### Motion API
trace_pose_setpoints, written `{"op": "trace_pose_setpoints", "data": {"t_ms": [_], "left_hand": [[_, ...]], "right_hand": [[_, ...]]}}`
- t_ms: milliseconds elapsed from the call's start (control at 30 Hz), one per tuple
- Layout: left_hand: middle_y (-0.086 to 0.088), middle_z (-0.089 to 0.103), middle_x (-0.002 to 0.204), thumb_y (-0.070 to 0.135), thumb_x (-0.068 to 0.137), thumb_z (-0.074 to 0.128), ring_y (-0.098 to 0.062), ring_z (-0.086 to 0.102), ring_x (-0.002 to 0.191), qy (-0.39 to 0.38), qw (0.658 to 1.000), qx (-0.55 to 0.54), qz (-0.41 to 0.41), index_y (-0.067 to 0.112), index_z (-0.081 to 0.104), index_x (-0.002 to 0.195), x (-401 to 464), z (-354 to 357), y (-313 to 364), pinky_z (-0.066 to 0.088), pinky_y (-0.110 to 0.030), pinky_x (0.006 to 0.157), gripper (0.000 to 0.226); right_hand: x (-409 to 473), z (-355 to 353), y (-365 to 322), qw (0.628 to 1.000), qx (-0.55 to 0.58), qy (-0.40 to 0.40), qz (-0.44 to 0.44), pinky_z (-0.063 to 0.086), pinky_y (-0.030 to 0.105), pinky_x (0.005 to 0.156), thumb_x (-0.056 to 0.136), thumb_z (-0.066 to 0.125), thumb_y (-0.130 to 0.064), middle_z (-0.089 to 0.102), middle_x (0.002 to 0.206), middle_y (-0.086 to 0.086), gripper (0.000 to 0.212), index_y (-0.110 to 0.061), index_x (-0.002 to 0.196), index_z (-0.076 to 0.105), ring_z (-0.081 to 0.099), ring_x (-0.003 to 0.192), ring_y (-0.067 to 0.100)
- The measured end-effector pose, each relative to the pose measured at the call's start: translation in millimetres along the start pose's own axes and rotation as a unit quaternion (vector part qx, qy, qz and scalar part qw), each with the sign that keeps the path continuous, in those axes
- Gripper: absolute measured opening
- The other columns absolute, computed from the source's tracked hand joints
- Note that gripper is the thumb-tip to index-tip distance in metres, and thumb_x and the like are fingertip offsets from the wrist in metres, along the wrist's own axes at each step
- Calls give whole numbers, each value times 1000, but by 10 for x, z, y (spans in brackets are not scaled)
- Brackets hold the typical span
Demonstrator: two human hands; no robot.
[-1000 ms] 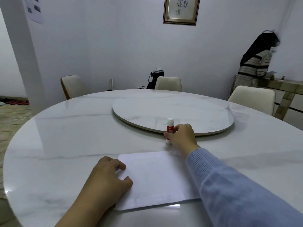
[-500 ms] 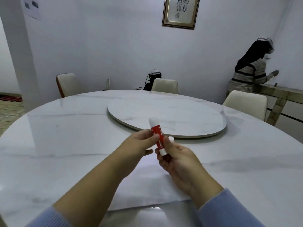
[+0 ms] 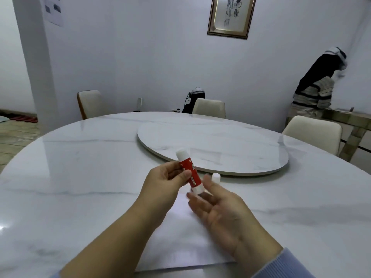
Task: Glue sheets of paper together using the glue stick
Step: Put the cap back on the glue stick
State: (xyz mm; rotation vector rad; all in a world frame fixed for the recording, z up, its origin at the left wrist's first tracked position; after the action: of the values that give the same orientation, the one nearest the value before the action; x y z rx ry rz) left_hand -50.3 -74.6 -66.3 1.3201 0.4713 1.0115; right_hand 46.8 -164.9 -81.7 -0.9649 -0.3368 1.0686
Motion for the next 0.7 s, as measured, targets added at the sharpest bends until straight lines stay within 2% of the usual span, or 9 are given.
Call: {"op": "trace_pose_setpoints", "data": {"t_ms": [100,167,233,300,367,500,567,667,700], "left_hand": [[-5,77,92,5,85,62,-16,72,91,-10,999,-30,6,16,73,90,-1,-39,24,57,-21,81,16],[-4,78,92,6,85,62,-15,73,90,-16,999,-37,9,16,73,92,-13,-50,37,56,-19,82,16],[-3,78,92,8,84,63,-14,72,91,-17,999,-38,9,17,73,93,-23,-52,45,56,-20,83,16],[-2,78,92,8,83,64,-14,72,91,-17,999,-41,6,18,73,92,-30,-54,53,56,-22,83,16],[-1,78,92,9,82,65,-14,72,91,-17,999,-38,3,19,73,91,-37,-50,62,54,-25,84,16],[-2,78,91,7,83,65,-14,73,90,-28,999,-38,7,21,74,88,-52,-21,75,57,-22,82,18],[-3,78,91,5,83,64,-14,73,90,-25,999,-34,9,19,74,90,-49,-12,72,57,-20,82,18],[-2,78,90,6,83,65,-14,73,89,-19,1000,-19,9,18,74,91,-49,-24,73,56,-21,80,17],[-1,78,90,6,83,65,-14,73,88,-22,1000,-18,11,19,75,89,-52,-26,78,57,-20,79,17]], "right_hand": [[-33,3,22,998,30,-18,52,55,23,45,89,61,-22,70,66,21,32,10,95,60,68,49,21],[-55,20,19,999,41,-26,18,56,22,49,77,67,-6,70,67,20,25,9,97,61,69,53,20],[-68,29,13,998,53,-31,-5,59,25,55,64,70,2,71,73,20,37,7,99,61,72,60,24],[-88,49,8,997,55,-43,37,59,26,53,75,70,-14,72,73,21,34,10,99,61,72,59,25],[-85,39,19,995,43,-43,85,55,22,44,87,59,-39,68,65,20,50,11,91,63,67,48,21],[-58,35,26,997,63,-44,9,56,21,50,74,67,-10,69,67,16,29,8,97,63,67,52,17],[-46,31,18,997,65,-35,-15,58,23,56,74,68,-4,72,73,15,36,4,108,60,70,59,19],[-46,45,52,995,44,-52,70,55,21,44,86,57,-43,70,69,20,53,7,98,64,65,47,18],[-46,43,53,995,37,-58,78,52,20,40,85,56,-44,68,65,18,53,8,93,65,61,43,15]]}}
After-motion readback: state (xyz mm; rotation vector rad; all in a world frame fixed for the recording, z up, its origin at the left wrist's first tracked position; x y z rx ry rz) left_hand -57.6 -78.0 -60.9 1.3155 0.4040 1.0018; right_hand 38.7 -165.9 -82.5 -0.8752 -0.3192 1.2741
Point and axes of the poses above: each hand's wrist, its own x-axis towards the middle knuckle, its own z-axis out of the palm, y = z × x, the point moved 3 cm from there along x, towards the middle knuckle
